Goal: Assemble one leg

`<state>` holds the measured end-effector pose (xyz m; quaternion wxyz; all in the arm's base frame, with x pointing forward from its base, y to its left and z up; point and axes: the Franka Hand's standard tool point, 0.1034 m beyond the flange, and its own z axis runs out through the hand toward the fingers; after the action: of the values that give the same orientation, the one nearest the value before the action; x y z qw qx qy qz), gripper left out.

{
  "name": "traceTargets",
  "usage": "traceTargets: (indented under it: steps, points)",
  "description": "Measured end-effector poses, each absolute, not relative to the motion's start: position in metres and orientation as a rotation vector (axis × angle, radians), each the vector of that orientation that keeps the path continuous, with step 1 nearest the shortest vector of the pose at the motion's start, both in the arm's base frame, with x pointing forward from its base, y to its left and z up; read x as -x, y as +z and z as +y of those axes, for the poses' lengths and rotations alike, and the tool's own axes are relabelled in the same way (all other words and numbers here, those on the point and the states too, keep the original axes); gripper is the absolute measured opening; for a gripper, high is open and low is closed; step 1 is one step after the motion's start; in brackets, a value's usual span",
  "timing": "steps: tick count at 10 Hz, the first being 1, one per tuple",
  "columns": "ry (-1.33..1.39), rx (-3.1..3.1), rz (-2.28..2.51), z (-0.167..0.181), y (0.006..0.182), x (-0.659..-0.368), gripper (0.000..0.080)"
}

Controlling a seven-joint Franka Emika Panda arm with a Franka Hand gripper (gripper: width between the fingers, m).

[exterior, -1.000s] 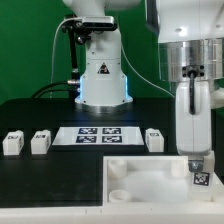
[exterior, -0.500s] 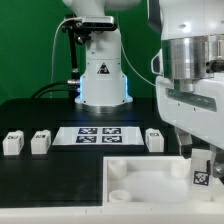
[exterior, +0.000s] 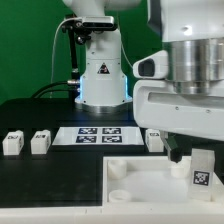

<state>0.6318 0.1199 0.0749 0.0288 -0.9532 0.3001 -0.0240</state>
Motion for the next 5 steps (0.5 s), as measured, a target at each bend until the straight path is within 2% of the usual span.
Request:
traceTargets:
  steps: [1,2,3,4,5]
  points:
    - [-0.068,3.047,0.516,0.12,0.0768,-0.6375,0.0649]
    - [-0.073,3.066,0.393,0.1158,0.0771,-0.6384,0.0649]
    - [-0.069,3.05,0.498,0.1168,0.0764,-0.638,0.0649]
    - [-0.068,3.046,0.524,0.1165,0.0764,-0.638,0.0486]
    - [-0.068,3.043,0.536,0.1161,0.0763,-0.6381,0.0486]
